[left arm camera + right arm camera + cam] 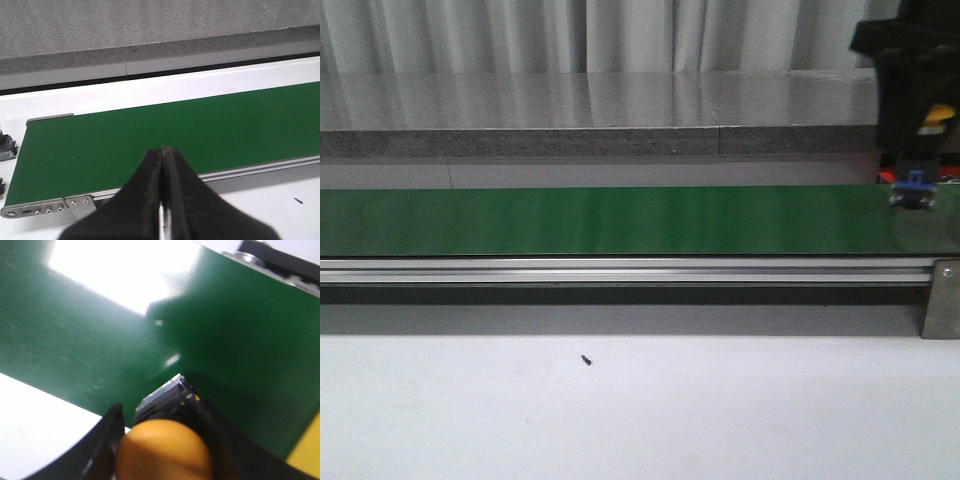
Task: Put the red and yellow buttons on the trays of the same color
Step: 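Lower the yellow button into the yellow tray and open the right gripper, then withdraw the right gripper and move the left gripper over the last red button, then lower the left gripper and grasp the last red button, then carry the red button with the left gripper onto the belt and release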
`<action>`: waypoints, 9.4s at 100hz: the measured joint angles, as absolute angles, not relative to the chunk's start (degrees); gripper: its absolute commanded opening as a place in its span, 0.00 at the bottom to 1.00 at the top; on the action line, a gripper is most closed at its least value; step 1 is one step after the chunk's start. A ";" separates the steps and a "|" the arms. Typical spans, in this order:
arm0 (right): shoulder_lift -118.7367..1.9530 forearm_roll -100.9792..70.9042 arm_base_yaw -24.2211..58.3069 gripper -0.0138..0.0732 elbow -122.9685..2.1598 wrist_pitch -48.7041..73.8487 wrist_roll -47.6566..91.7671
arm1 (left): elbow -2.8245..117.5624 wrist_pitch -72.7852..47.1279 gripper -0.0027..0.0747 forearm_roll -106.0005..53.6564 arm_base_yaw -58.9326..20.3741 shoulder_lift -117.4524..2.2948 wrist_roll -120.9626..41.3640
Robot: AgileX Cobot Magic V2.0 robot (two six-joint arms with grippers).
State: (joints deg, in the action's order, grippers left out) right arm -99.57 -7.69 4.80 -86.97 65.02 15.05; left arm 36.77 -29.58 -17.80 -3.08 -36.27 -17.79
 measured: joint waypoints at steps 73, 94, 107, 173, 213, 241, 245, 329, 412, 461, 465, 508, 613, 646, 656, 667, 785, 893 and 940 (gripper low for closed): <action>-92.98 -13.99 -23.13 0.30 -68.83 51.74 18.47 | 36.77 -29.71 0.01 -17.80 -3.08 -36.27 -17.79; -97.22 -14.63 -23.13 0.30 -66.94 48.35 18.59 | 36.77 -29.83 0.01 -17.80 -3.08 -36.27 -17.79; -99.57 -15.08 -23.13 0.30 -66.94 47.22 18.59 | 36.77 -29.96 0.01 -17.80 -3.08 -36.27 -17.79; -97.54 -15.72 -23.13 0.75 -66.94 46.20 18.80 | 36.77 -30.20 0.01 -17.80 -3.08 -36.27 -17.79; -80.65 -16.98 -12.34 0.74 -66.82 45.85 19.23 | 36.77 -30.30 0.01 -17.80 -3.08 -36.27 -17.79; -66.26 -17.12 -2.14 0.74 -59.49 44.67 19.40 | 36.77 -31.13 0.01 -17.80 -3.08 -36.27 -17.79; -64.17 -17.12 -1.60 0.72 -57.89 44.57 19.51 | 36.77 -31.23 0.01 -17.80 -3.08 -36.27 -17.79; -33.40 -15.76 -1.38 0.08 -37.16 45.00 19.51 | 36.77 -31.55 0.03 -17.80 -3.08 -36.27 -17.79; -33.40 -15.76 -1.38 0.08 -37.16 45.99 19.51 | 51.13 -35.01 0.86 -10.51 12.17 -52.67 -9.64; -33.40 -15.76 -1.38 0.08 -37.16 45.99 19.51 | 73.62 -35.41 0.86 -7.62 22.01 -88.74 -8.98; -33.40 -15.76 -1.38 0.08 -37.16 45.99 19.51 | 74.69 -35.41 0.86 -6.78 22.11 -90.92 -8.98; -33.40 -15.76 -1.38 0.08 -37.16 46.02 19.51 | 81.24 -34.95 0.86 -4.13 24.93 -105.63 -7.24; -33.40 -15.76 -1.38 0.08 -37.16 46.12 19.51 | 81.46 -31.55 0.86 -5.47 24.99 -115.51 -7.12; -33.40 -15.72 -1.38 0.08 -37.16 46.14 19.51 | 81.46 -31.75 0.71 -5.61 24.91 -115.51 -7.12; -33.40 -15.72 -1.38 0.08 -37.16 46.14 19.51 | 81.46 -32.19 0.54 -5.61 24.91 -115.51 -7.12; -33.40 -15.72 -1.38 0.08 -37.16 46.14 19.51 | 81.46 -32.28 0.33 -5.61 24.91 -115.51 -7.12; -33.40 -15.72 -1.38 0.08 -37.16 46.14 19.51 | 80.29 -46.30 0.06 -17.51 16.87 -97.13 -15.82; -33.40 -15.72 -1.38 0.08 -37.16 46.24 19.51 | 73.30 -41.40 0.75 -17.02 11.68 -97.22 -15.91; -33.40 -15.72 -1.38 0.08 -37.16 46.24 19.51 | 77.00 -40.10 0.75 -10.62 13.79 -89.83 -13.79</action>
